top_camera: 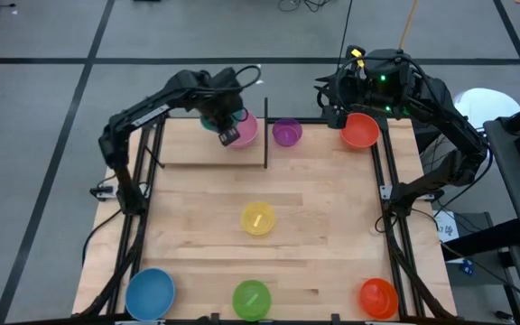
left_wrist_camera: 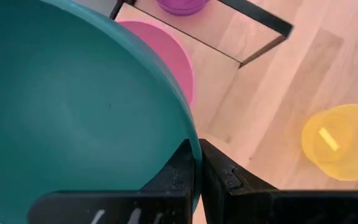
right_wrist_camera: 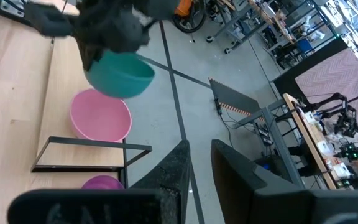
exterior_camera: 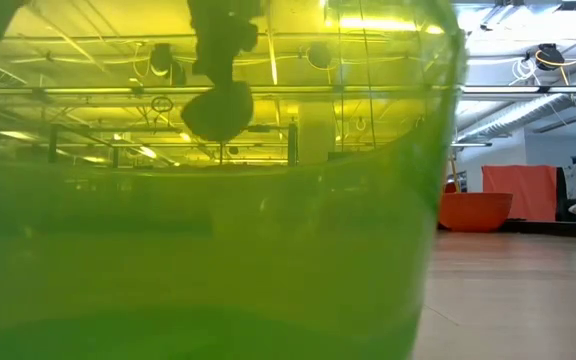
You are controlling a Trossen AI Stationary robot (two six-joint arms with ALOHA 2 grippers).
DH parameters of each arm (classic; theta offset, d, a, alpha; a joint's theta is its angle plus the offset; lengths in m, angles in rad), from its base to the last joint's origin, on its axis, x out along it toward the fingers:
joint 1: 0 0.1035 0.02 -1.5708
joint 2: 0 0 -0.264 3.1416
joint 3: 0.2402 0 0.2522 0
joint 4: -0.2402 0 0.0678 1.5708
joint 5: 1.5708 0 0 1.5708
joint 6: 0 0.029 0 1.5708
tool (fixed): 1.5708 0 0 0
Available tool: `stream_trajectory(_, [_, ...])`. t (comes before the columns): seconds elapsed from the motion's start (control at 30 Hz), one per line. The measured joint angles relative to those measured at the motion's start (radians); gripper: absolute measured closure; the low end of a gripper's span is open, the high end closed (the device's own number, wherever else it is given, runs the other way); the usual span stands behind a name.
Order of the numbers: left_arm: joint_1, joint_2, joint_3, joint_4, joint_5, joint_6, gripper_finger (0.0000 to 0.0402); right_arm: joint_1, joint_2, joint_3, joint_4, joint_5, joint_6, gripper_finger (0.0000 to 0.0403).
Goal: Place and stack bowls onto a shelf
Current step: Stack the big green bowl into the pink bowl on the shelf
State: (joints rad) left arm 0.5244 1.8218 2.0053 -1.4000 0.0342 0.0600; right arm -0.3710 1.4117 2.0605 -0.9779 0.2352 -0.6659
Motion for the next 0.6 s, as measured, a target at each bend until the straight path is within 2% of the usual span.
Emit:
stream_trajectory(0.1, [0.016,0.046,0.001,0.001,0.03,0.028,0.0394,0.0,0.0,0.0,0.0,0.0,0.0,0.0342])
stream_trajectory(0.6, [0.018,0.203,0.001,0.007,0.038,0.14,0.0394,0.0,0.0,0.0,0.0,0.0,0.0,0.0342])
